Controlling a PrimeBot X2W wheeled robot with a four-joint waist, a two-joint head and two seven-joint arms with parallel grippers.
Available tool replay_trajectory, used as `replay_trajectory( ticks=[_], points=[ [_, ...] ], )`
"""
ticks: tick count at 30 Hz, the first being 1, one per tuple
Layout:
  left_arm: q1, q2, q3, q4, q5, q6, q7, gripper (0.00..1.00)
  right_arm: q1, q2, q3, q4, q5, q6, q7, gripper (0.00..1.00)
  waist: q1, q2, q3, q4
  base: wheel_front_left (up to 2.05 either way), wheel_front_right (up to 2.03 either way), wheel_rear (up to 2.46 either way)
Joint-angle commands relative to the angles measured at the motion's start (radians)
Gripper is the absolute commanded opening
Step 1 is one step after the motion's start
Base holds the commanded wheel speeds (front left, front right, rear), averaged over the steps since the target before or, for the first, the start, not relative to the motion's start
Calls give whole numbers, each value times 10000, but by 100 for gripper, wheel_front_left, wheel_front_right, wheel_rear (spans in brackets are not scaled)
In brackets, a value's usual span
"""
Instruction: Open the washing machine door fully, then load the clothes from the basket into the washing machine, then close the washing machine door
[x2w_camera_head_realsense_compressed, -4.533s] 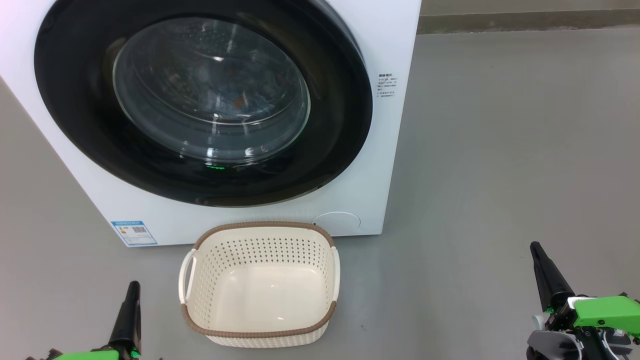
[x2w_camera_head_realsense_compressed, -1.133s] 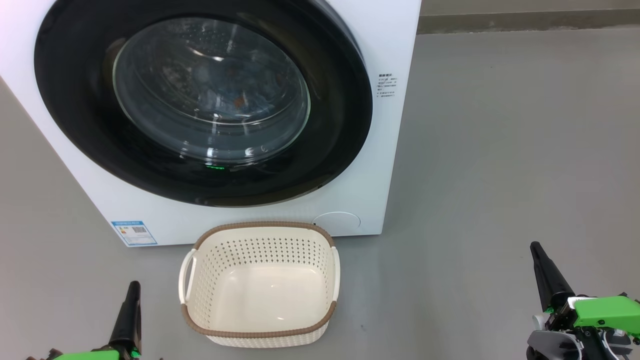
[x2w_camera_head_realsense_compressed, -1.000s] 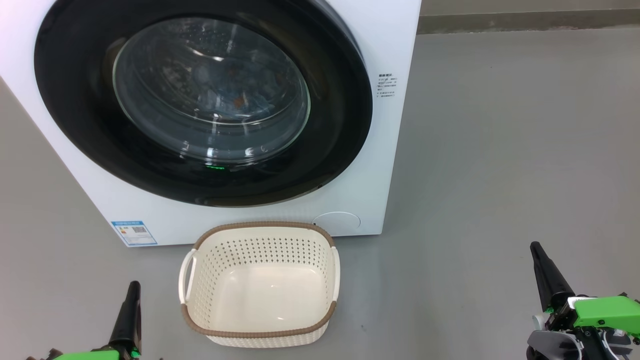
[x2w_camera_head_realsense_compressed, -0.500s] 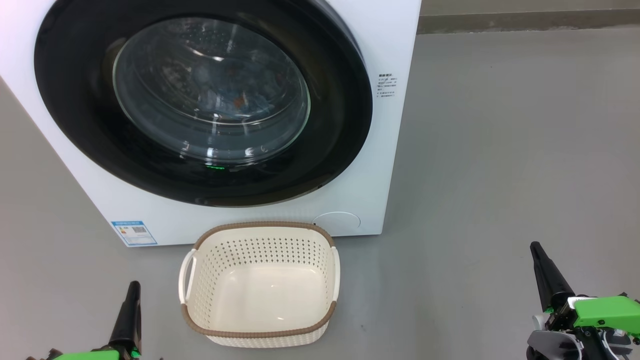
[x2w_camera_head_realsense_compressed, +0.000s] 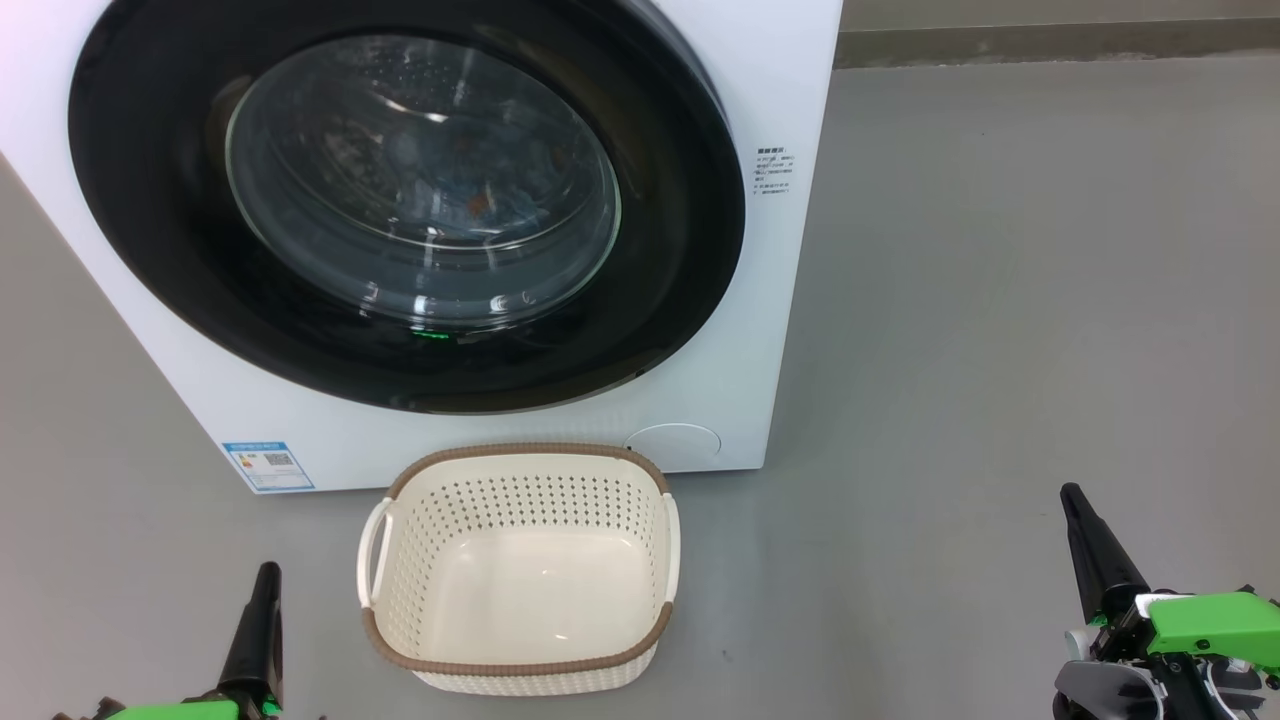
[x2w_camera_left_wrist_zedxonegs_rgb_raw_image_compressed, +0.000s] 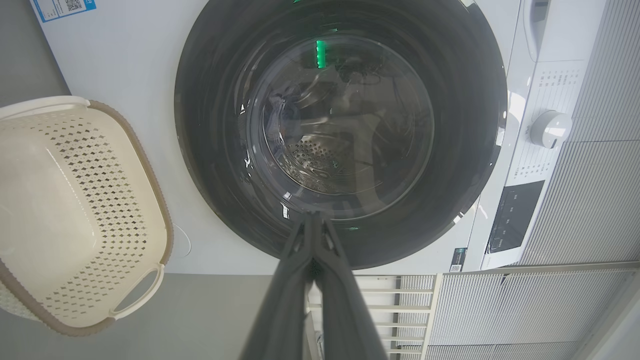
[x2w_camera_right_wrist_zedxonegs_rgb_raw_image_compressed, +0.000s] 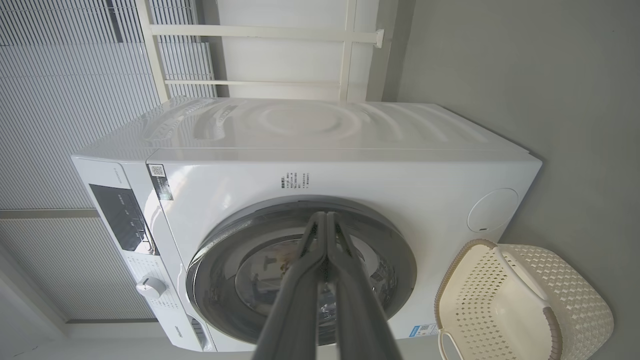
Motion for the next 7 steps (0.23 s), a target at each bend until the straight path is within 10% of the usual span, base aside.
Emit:
replay_trajectory(
  ticks=[1, 7],
  points=[
    [-422, 95, 267, -312, -81, 6, 60, 0, -437, -81, 176, -295, 34, 2, 52, 0, 0, -1, 0, 0, 0, 0, 0],
    [-422, 95, 267, -312, -81, 6, 60, 0, -437, -80, 176, -295, 34, 2, 52, 0, 0, -1, 0, 0, 0, 0, 0]
  ],
)
